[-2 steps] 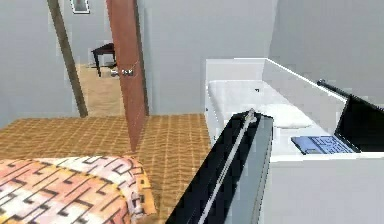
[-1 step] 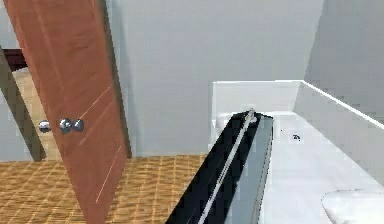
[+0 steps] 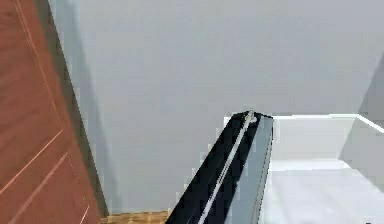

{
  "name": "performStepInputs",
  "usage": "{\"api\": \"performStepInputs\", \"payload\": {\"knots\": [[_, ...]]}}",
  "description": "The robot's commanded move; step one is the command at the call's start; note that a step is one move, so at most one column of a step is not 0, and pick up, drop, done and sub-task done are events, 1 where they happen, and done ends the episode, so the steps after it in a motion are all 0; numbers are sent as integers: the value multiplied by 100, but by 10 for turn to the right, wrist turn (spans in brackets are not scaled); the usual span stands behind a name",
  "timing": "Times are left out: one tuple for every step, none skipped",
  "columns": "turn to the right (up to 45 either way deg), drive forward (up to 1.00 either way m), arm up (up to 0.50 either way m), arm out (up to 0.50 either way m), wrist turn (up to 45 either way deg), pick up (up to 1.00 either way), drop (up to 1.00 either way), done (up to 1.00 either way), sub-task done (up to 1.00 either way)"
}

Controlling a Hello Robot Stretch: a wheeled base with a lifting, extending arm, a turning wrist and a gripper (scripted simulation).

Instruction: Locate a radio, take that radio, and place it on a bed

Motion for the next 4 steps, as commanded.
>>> {"api": "performStepInputs", "payload": {"knots": [[450,0,0,0,0,0,0,0,0],[450,0,0,0,0,0,0,0,0],[450,0,0,0,0,0,0,0,0],[210,0,0,0,0,0,0,0,0]]}}
